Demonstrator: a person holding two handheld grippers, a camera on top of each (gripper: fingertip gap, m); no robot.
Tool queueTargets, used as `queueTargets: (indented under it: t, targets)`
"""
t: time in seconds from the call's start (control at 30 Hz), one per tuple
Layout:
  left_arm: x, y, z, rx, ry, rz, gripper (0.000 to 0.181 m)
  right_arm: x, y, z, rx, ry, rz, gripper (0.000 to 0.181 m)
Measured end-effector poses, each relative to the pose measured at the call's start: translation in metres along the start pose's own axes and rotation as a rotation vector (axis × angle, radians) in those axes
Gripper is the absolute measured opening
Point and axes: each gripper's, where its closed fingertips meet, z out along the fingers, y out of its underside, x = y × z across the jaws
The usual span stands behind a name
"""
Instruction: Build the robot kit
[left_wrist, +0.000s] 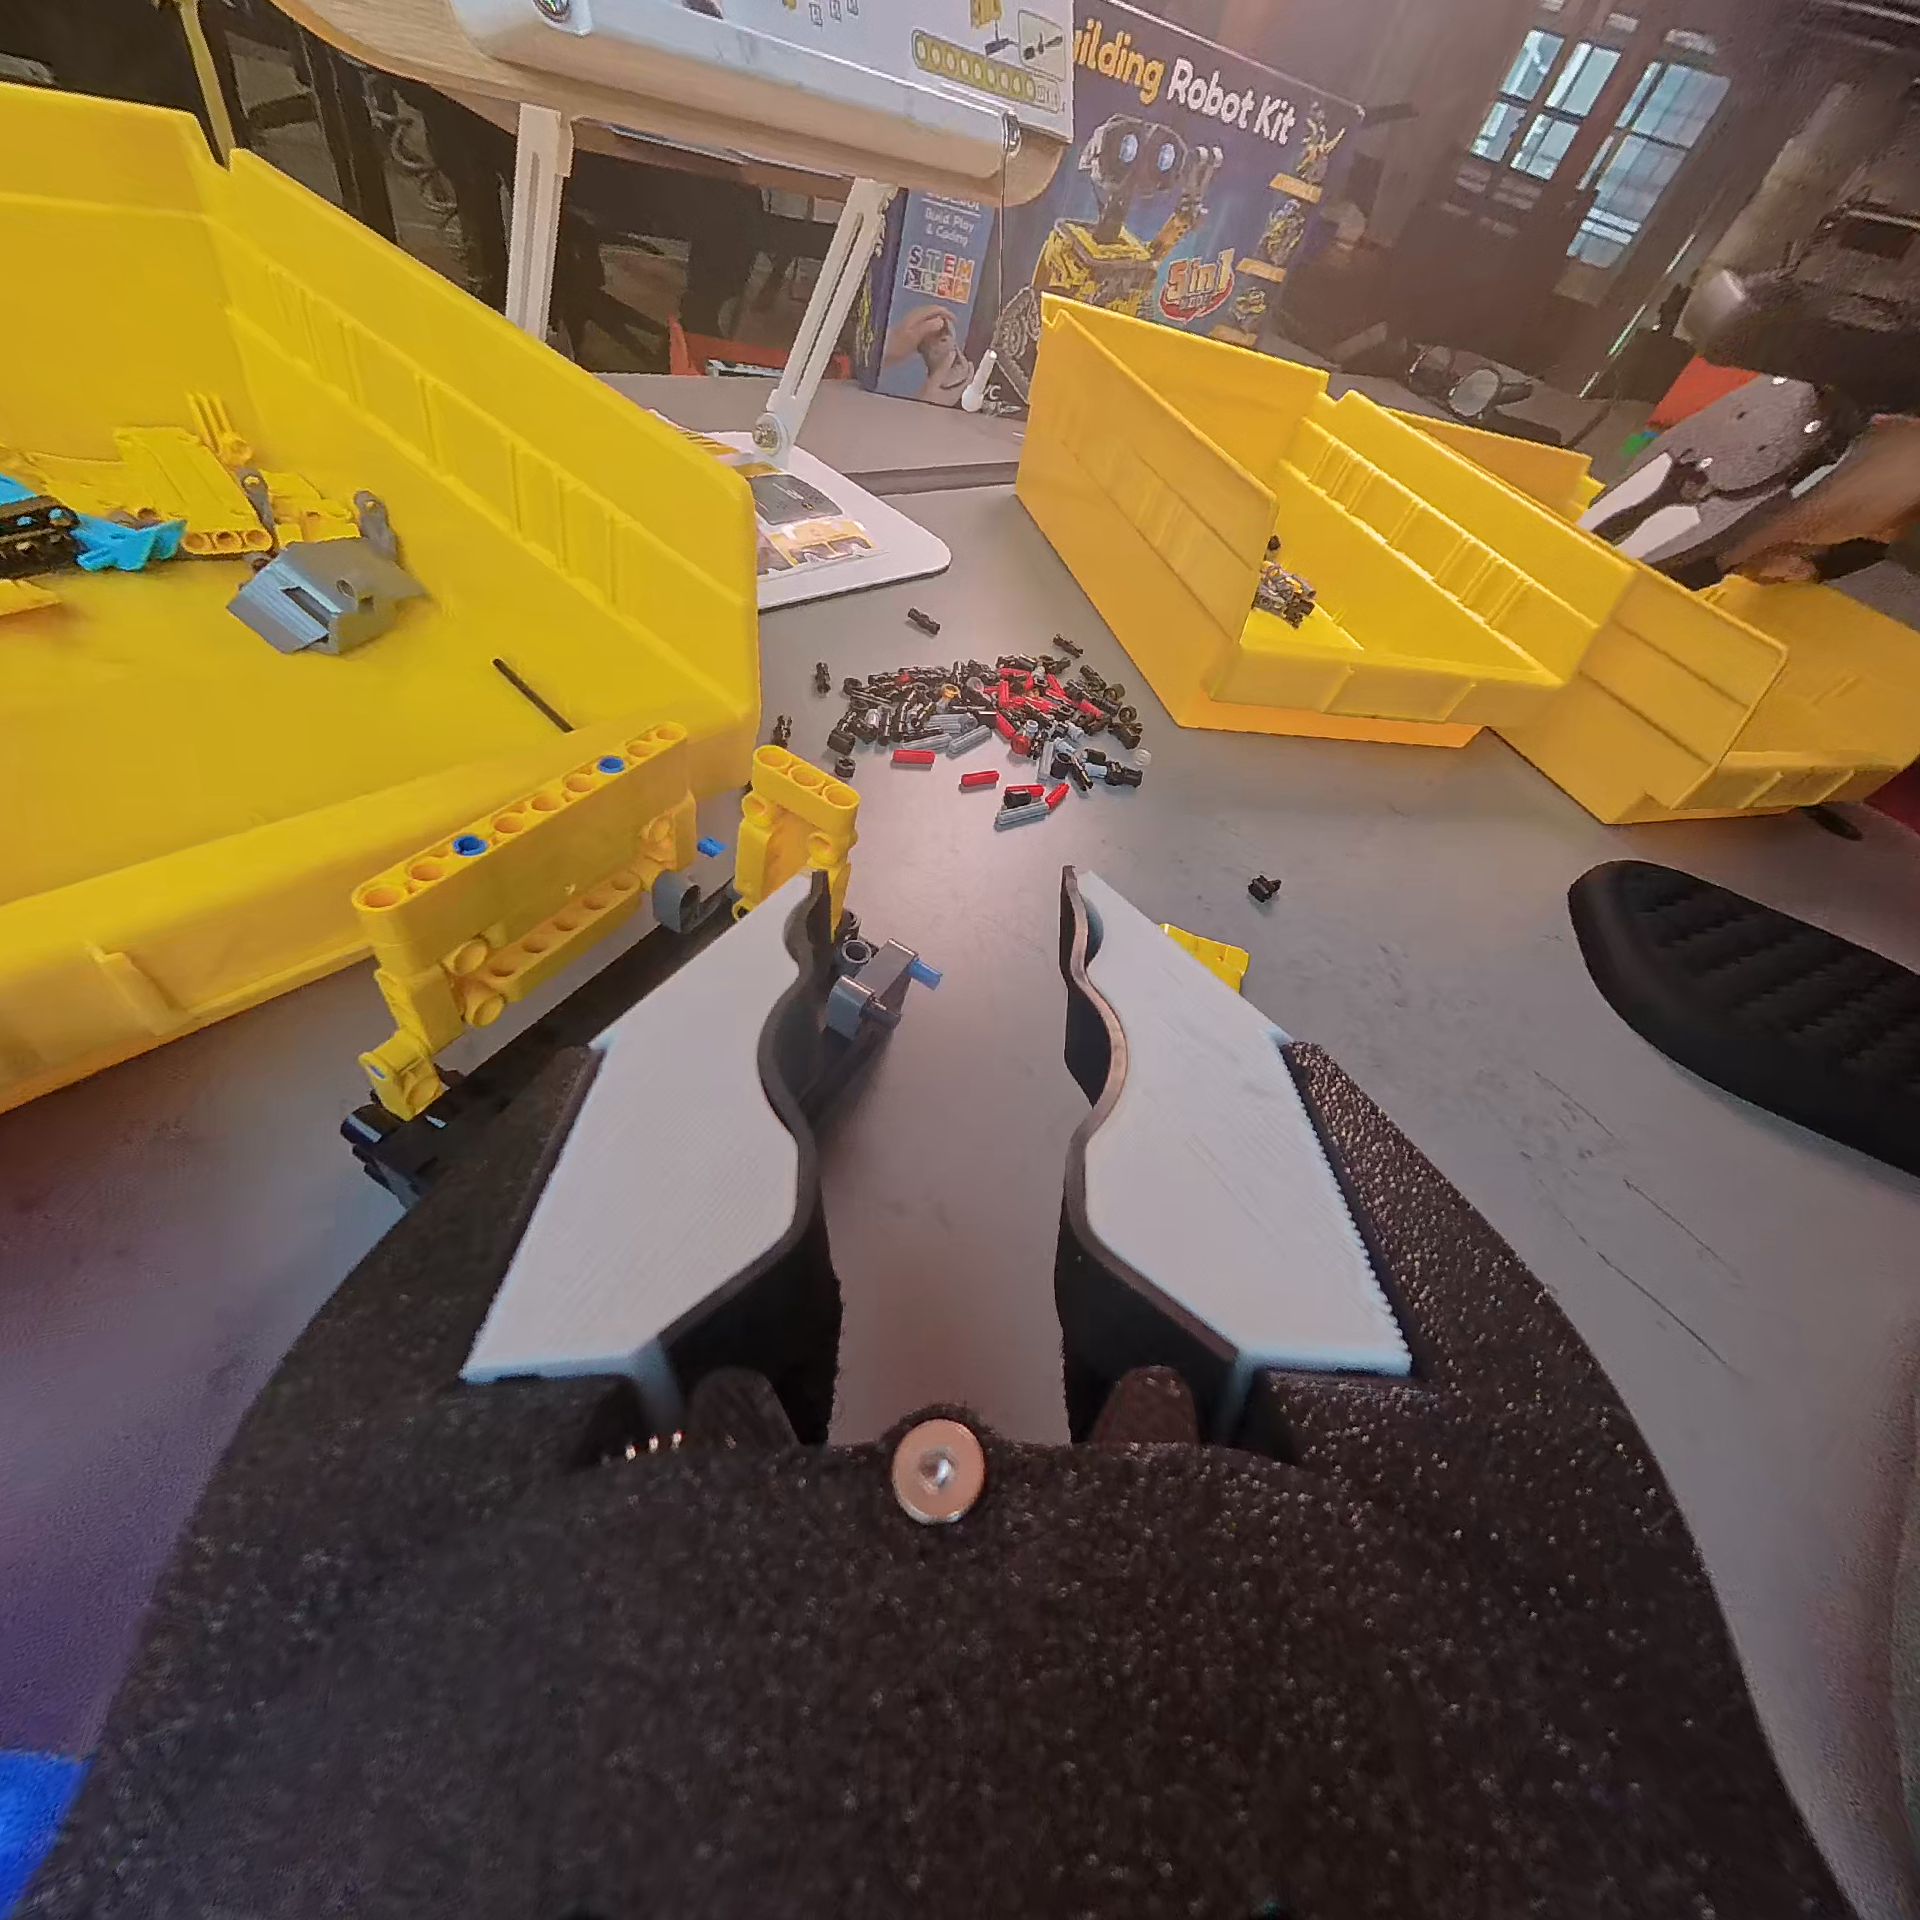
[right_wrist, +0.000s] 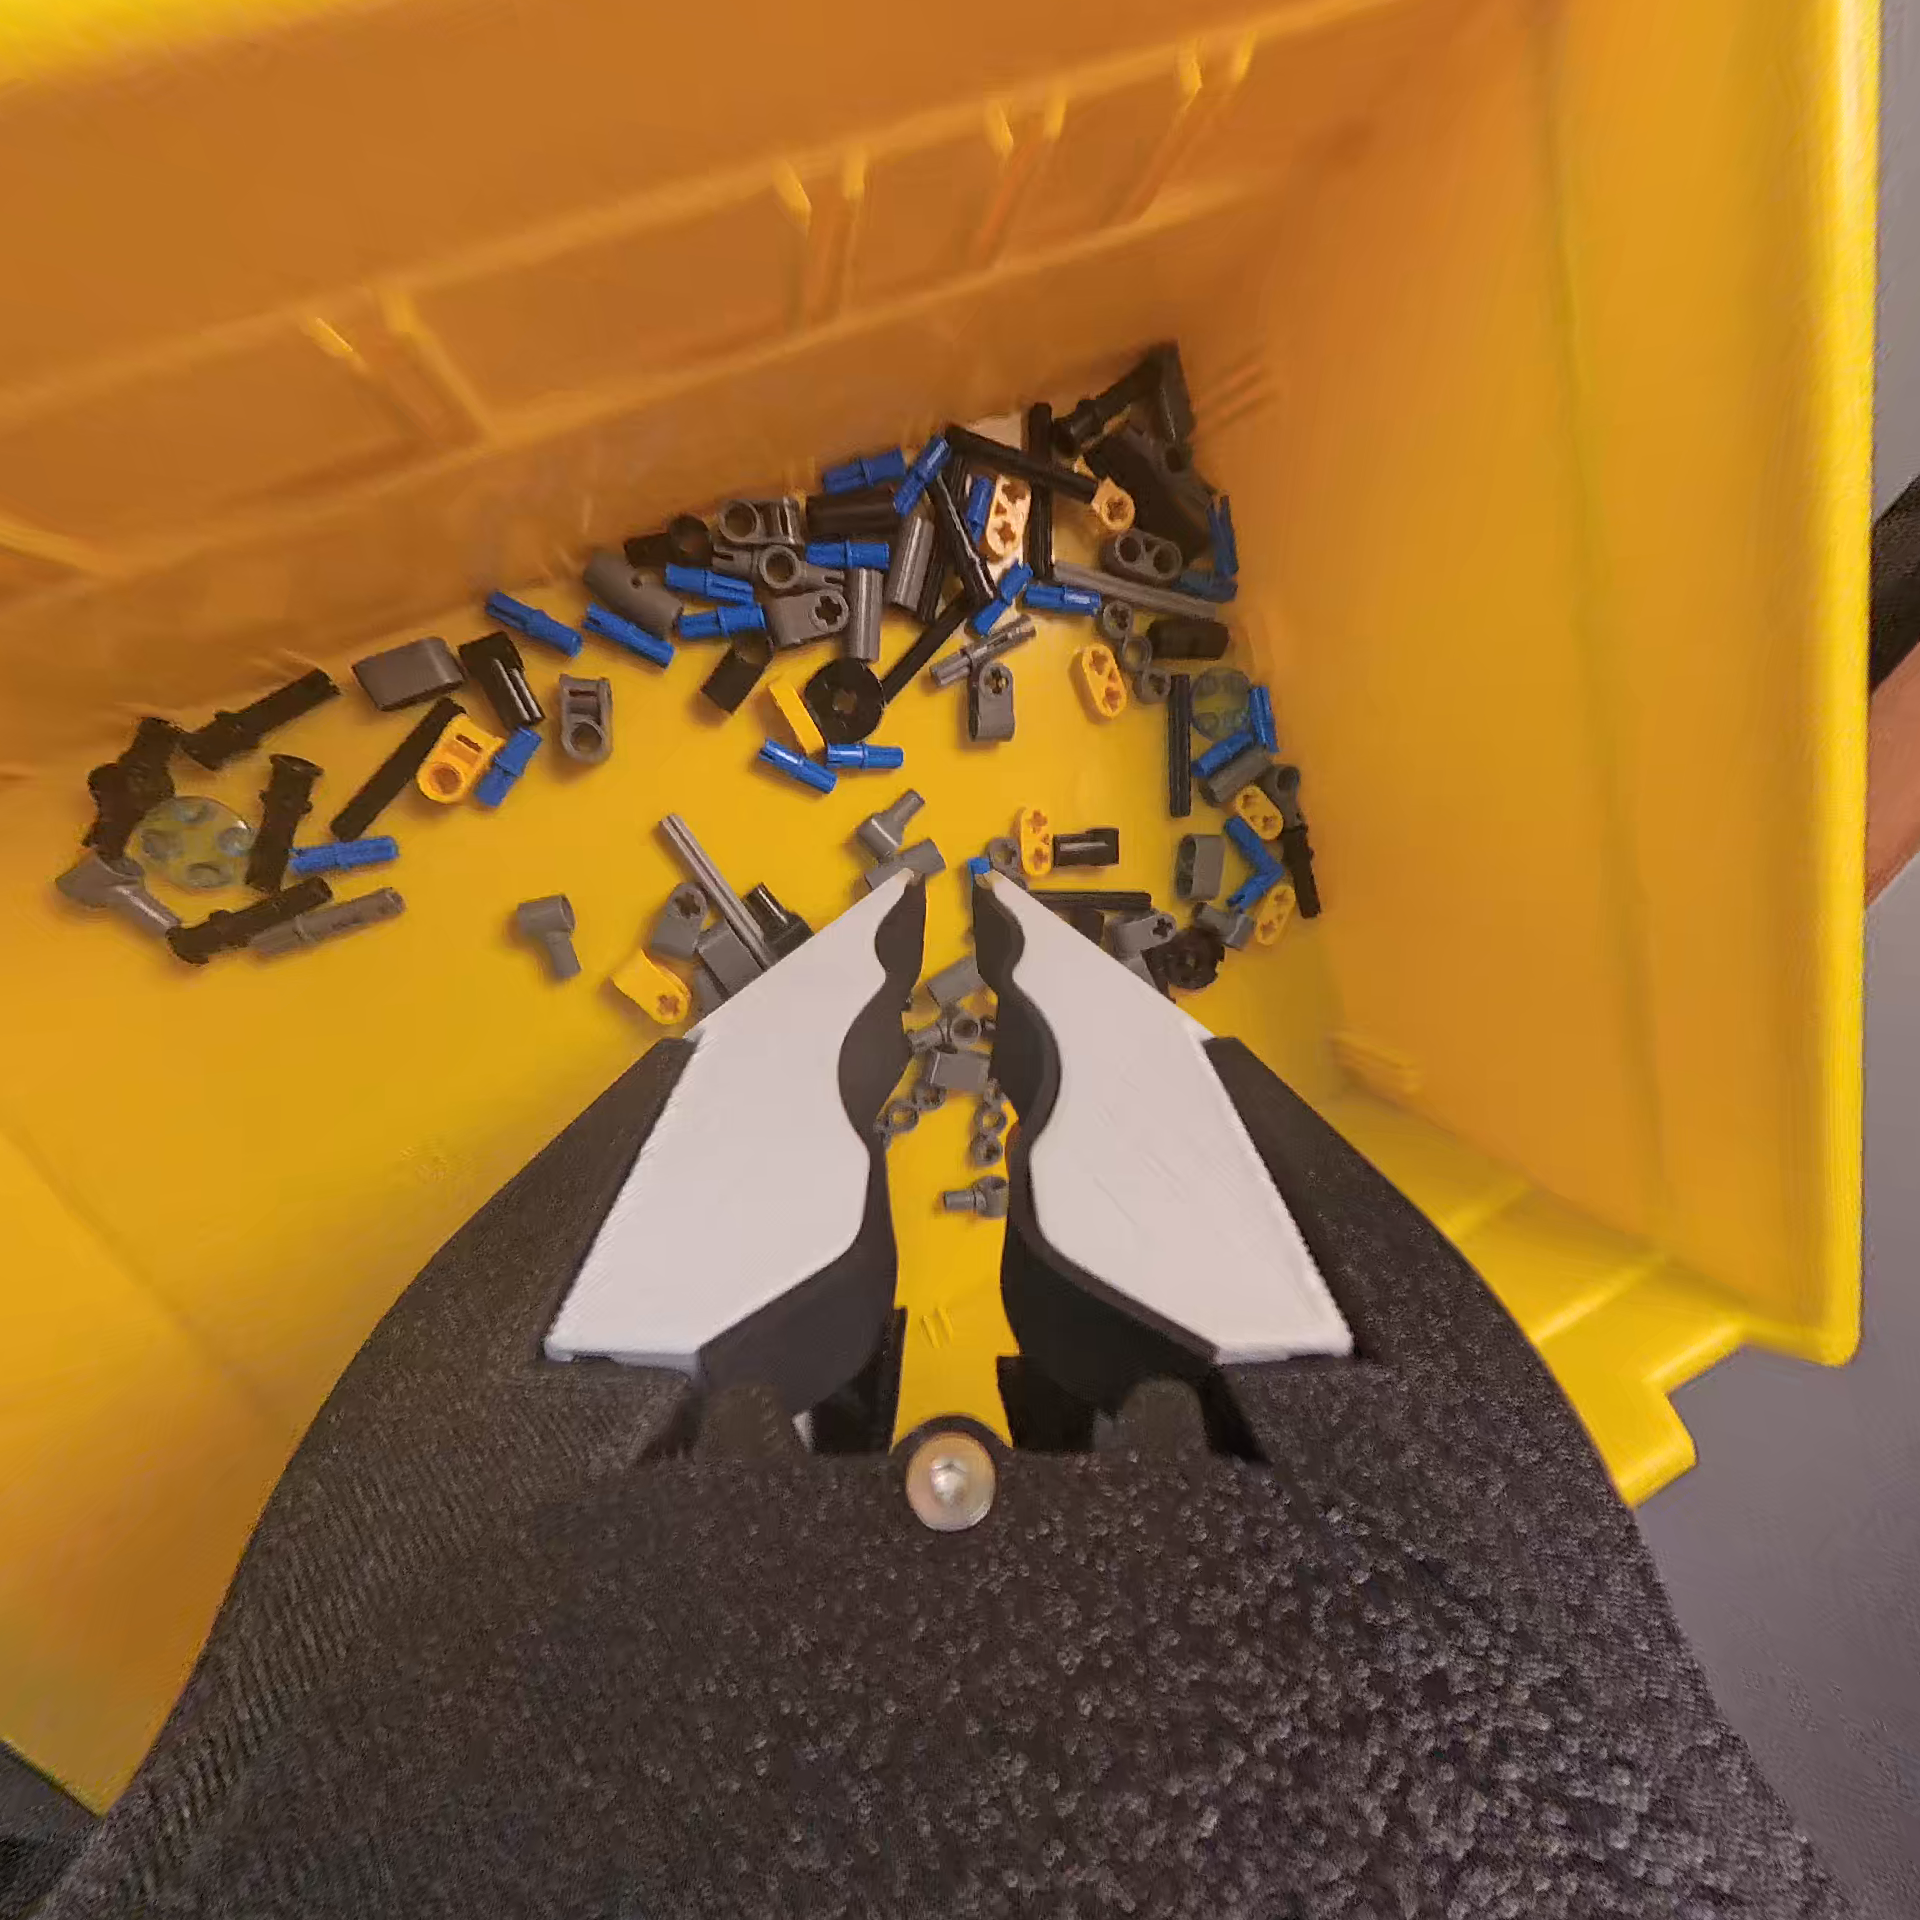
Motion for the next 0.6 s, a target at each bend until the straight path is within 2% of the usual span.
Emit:
queueTargets:
  t: [0.1, 0.23, 0.6]
  targets:
    - [0.0, 0.0, 0.0, 0.001, -0.003, 0.004, 0.042, -0.012, -0.016, 0.004, 0.039, -0.09, 0.0, 0.014]
    - [0.0, 0.0, -0.001, 0.003, -0.003, 0.002, 0.042, -0.023, -0.011, 0.014, -0.026, -0.146, -0.07, 0.017]
    - [0.0, 0.0, 0.0, -0.001, 0.005, -0.003, 0.042, -0.033, -0.014, 0.018, -0.023, -0.197, -0.099, 0.014]
